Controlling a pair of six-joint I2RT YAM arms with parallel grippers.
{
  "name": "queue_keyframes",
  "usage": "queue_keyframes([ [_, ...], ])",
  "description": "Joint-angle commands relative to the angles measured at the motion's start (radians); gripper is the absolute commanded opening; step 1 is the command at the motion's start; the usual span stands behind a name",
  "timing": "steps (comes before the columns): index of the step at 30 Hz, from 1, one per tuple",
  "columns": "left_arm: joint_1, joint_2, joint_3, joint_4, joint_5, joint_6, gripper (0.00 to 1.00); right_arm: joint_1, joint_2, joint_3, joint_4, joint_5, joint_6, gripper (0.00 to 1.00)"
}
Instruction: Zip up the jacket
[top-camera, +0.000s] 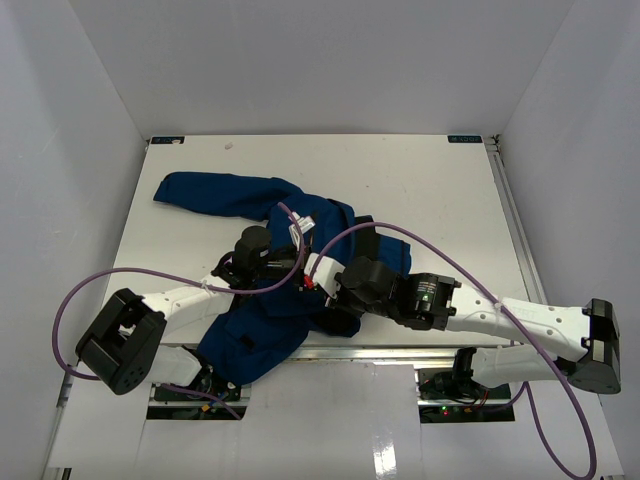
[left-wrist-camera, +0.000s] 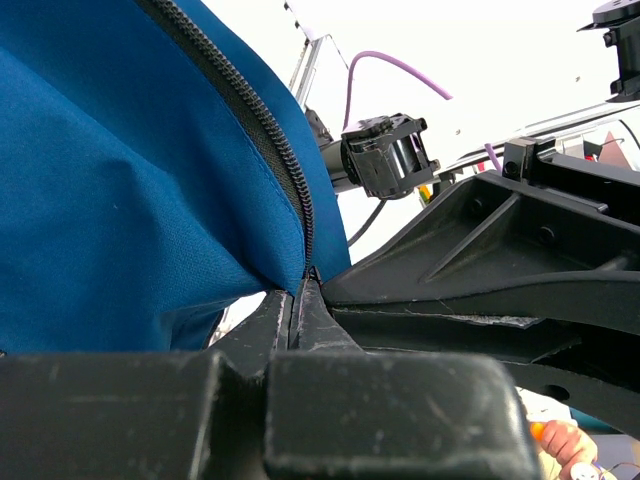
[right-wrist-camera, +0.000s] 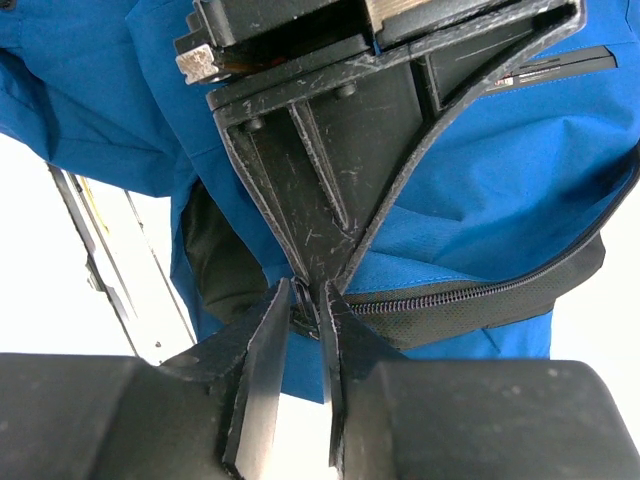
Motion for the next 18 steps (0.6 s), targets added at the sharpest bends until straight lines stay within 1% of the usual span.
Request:
queue_keyframes([
  [1,-0.008,-0.026,0.005,0.042,0.05,-0.006,0.0,0.0,0.021,0.005,0.036,0.017,0.005,0.26],
  [9,-0.008,-0.028,0.003,0.043,0.052,-0.007,0.0,0.001,0.033,0.002,0.048,0.052,0.008,0.25],
  [10,-0.008,-0.028,0.003,0.043,0.052,-0.008,0.0,0.001,0.035,0.002,0.05,0.057,0.008,0.23],
  [12,-0.008,-0.029,0.003,0.042,0.052,-0.009,0.0,0.002,0.036,0.003,0.054,0.066,0.007,0.1],
  [14,-0.008,-0.03,0.003,0.042,0.05,-0.007,0.0,0.005,0.032,0.0,0.061,0.081,0.01,0.08],
  [18,-0.007,-0.028,0.006,0.04,0.05,-0.007,0.0,0.004,-0.012,-0.027,0.092,0.138,0.036,0.08],
])
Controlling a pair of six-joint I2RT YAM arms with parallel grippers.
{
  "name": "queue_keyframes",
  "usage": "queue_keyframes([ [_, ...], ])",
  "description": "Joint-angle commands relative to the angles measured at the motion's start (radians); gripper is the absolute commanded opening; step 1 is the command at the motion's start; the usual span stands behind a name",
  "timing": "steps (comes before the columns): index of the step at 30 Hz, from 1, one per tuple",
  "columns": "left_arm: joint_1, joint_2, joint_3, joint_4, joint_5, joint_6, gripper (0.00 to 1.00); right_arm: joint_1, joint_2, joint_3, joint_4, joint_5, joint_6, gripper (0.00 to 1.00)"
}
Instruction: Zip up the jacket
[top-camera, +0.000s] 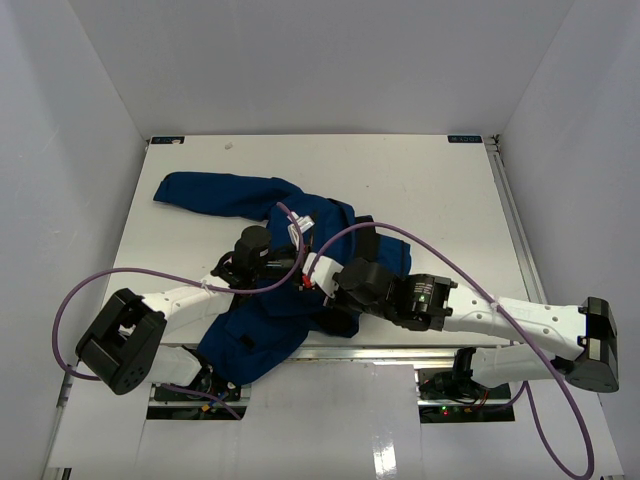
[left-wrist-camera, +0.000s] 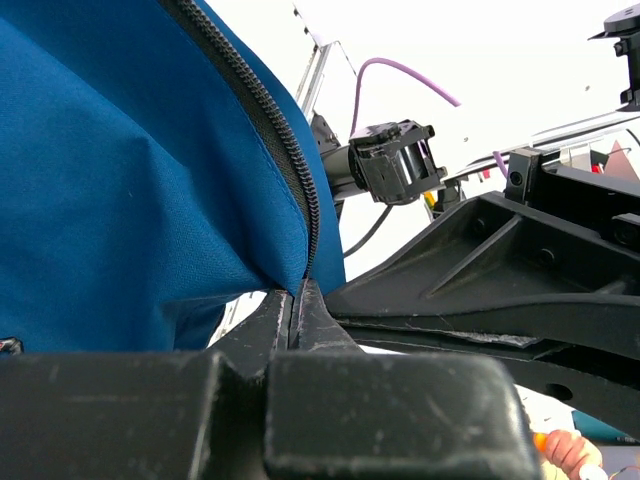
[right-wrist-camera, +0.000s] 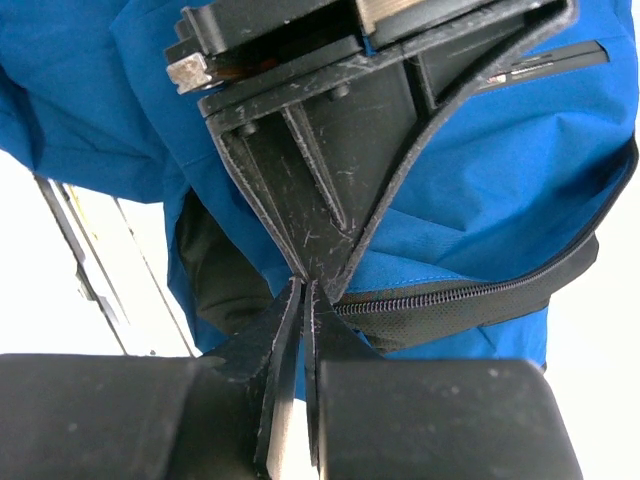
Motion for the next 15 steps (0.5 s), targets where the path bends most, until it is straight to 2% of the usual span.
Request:
queue_keyframes([
  [1,-0.011,-0.028,0.007,0.048,0.066,-0.01,0.0,-0.004,-0.04,-0.035,0.08,0.123,0.042,0.08],
  [7,-0.011,-0.022,0.009,0.046,0.066,-0.011,0.0,-0.004,-0.153,-0.105,0.125,0.197,0.125,0.08],
  [15,-0.012,-0.021,0.008,0.056,0.074,-0.011,0.0,-0.004,-0.215,-0.195,0.185,0.255,0.224,0.08],
])
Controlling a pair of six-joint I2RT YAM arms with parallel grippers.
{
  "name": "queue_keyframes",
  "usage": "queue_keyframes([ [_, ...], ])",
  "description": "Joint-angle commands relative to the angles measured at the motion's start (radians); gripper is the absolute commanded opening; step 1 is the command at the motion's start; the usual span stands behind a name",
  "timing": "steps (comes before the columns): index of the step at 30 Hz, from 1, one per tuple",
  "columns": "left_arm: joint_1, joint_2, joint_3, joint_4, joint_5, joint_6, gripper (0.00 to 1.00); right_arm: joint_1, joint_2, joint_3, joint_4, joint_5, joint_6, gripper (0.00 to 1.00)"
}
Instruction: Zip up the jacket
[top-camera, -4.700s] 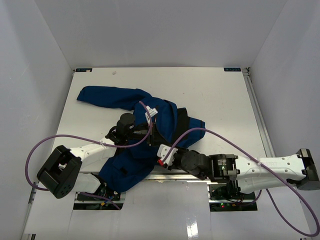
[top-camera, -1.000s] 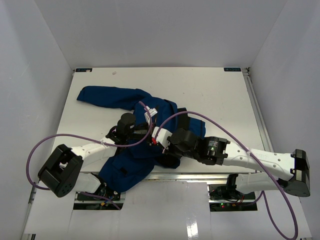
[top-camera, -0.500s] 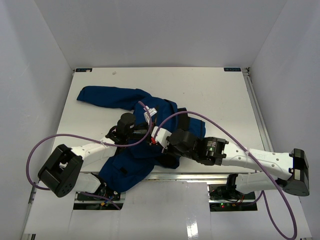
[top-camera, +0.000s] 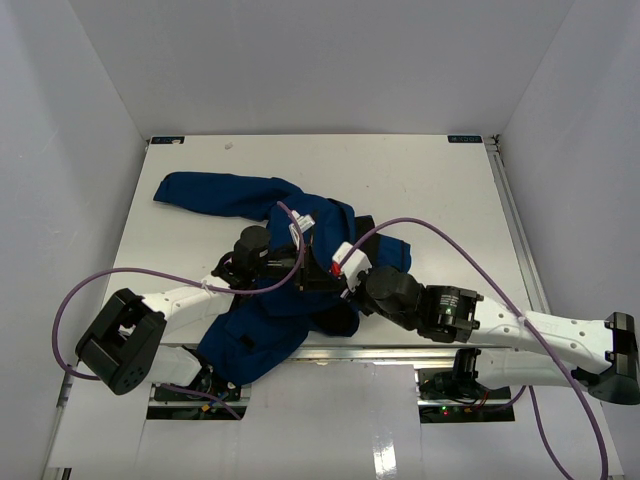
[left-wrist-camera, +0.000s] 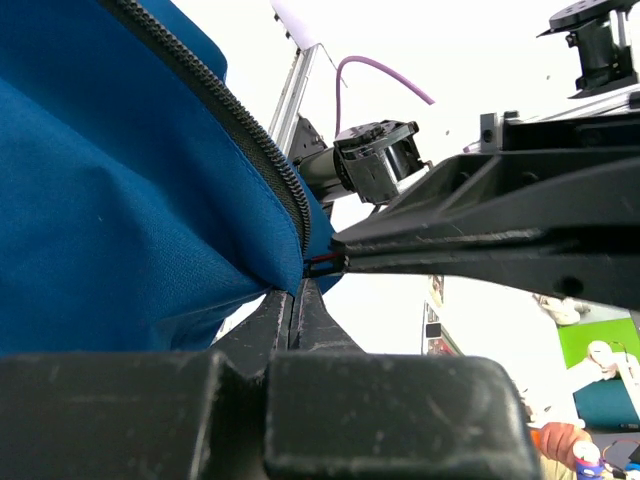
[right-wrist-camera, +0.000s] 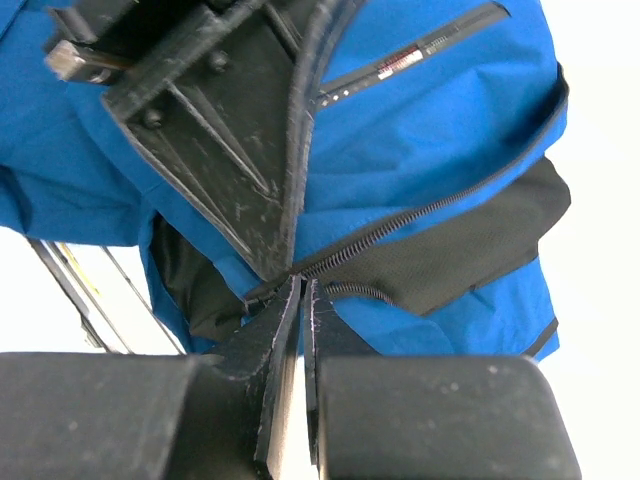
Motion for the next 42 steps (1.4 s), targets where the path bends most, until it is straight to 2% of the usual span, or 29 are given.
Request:
queue_keyframes([
  [1,-0.006,-0.022,0.007,0.015,0.061,-0.003,0.0,-0.009,-0.041,-0.058,0.079,0.131,0.069,0.08],
  [10,-0.006,-0.014,-0.009,0.071,0.09,-0.03,0.0,-0.012,-0.084,-0.14,0.253,0.224,0.087,0.08],
  [15,-0.006,-0.008,-0.007,0.068,0.088,-0.03,0.0,-0.012,-0.103,-0.129,0.239,0.147,0.084,0.09],
  [17,-0.006,-0.007,-0.008,0.066,0.087,-0.03,0.0,-0.011,-0.111,-0.099,0.178,0.077,0.072,0.14],
  [19,-0.006,-0.002,-0.005,0.062,0.086,-0.027,0.0,-0.013,-0.117,-0.065,0.141,0.037,0.053,0.26],
  [22,-0.006,-0.002,-0.003,0.06,0.086,-0.028,0.0,-0.011,-0.108,0.007,0.072,-0.056,0.016,0.37],
  [26,-0.005,-0.004,-0.003,0.059,0.084,-0.027,0.0,-0.011,-0.041,0.07,-0.01,-0.158,-0.029,0.48],
  [30,-0.006,-0.008,-0.005,0.06,0.083,-0.027,0.0,-0.011,0.008,0.096,-0.008,-0.205,-0.056,0.51],
  [42,-0.006,-0.01,-0.006,0.059,0.085,-0.029,0.0,-0.01,0.071,0.111,-0.037,-0.151,-0.074,0.53],
])
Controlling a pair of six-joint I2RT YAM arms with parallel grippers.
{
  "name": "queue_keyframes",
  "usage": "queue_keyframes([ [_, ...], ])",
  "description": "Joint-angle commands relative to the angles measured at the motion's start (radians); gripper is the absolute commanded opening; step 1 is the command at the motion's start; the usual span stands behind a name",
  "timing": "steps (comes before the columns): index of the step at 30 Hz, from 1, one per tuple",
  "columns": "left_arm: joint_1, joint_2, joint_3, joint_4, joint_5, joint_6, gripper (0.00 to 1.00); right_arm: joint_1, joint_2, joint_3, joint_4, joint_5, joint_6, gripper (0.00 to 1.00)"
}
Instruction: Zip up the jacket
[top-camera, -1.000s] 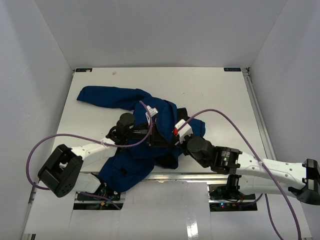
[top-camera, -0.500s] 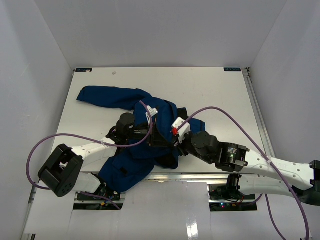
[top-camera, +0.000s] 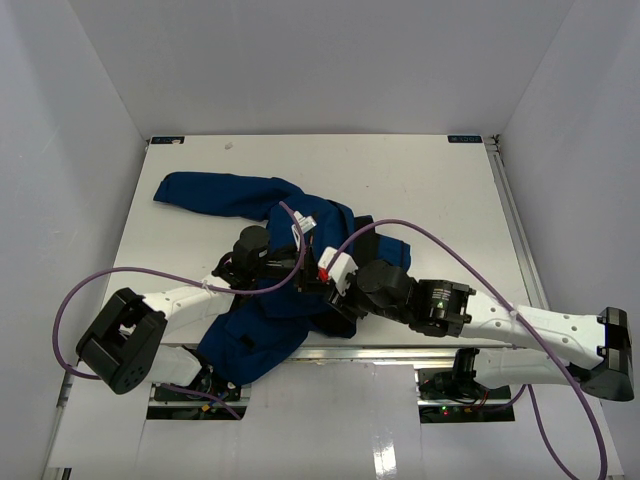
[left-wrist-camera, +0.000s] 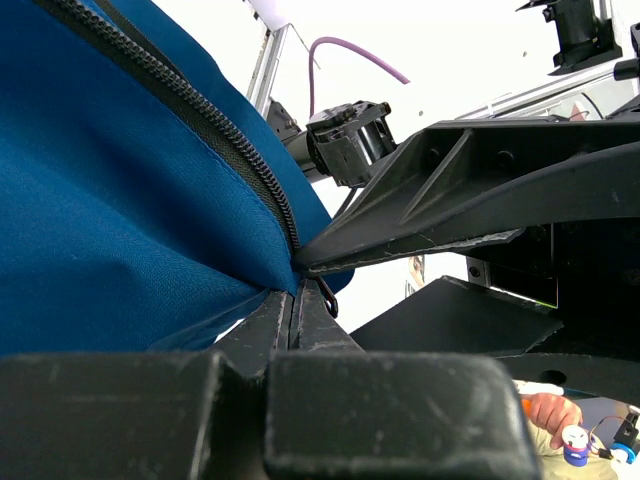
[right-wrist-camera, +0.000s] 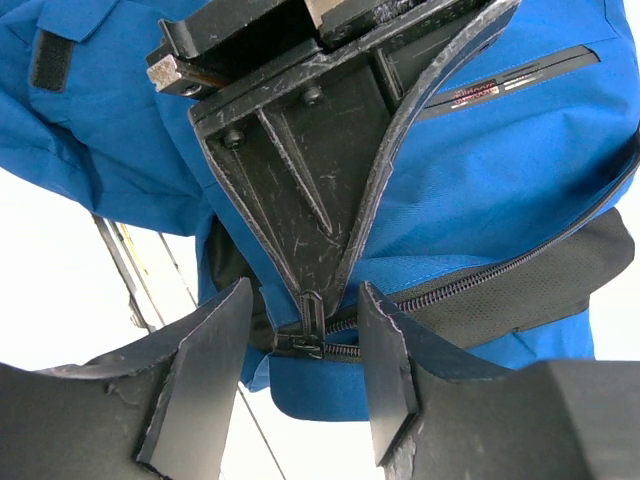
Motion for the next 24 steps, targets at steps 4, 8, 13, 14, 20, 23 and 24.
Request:
queue_keyframes([
  [4,-0.004,-0.013,-0.008,0.022,0.02,0.003,0.0,-0.002,0.014,0.04,-0.006,0.044,-0.027,0.52],
  [8,-0.004,-0.013,-0.008,0.023,0.02,0.003,0.0,-0.003,0.014,0.032,-0.003,0.063,-0.034,0.47],
  [13,-0.003,-0.012,-0.008,0.023,0.02,0.003,0.0,-0.002,0.008,0.025,0.001,0.1,-0.044,0.24],
  [14,-0.003,-0.013,-0.008,0.023,0.02,0.003,0.0,-0.002,0.007,0.024,0.002,0.103,-0.045,0.18],
  [20,-0.004,-0.013,-0.005,0.023,0.022,0.003,0.0,-0.003,-0.017,0.019,0.006,0.109,-0.045,0.08],
  [23,-0.004,-0.015,-0.006,0.023,0.022,0.003,0.0,-0.002,-0.034,0.012,0.003,0.119,-0.042,0.08],
  [24,-0.004,-0.013,-0.006,0.024,0.023,0.003,0.0,-0.002,-0.038,0.012,0.003,0.122,-0.042,0.08],
])
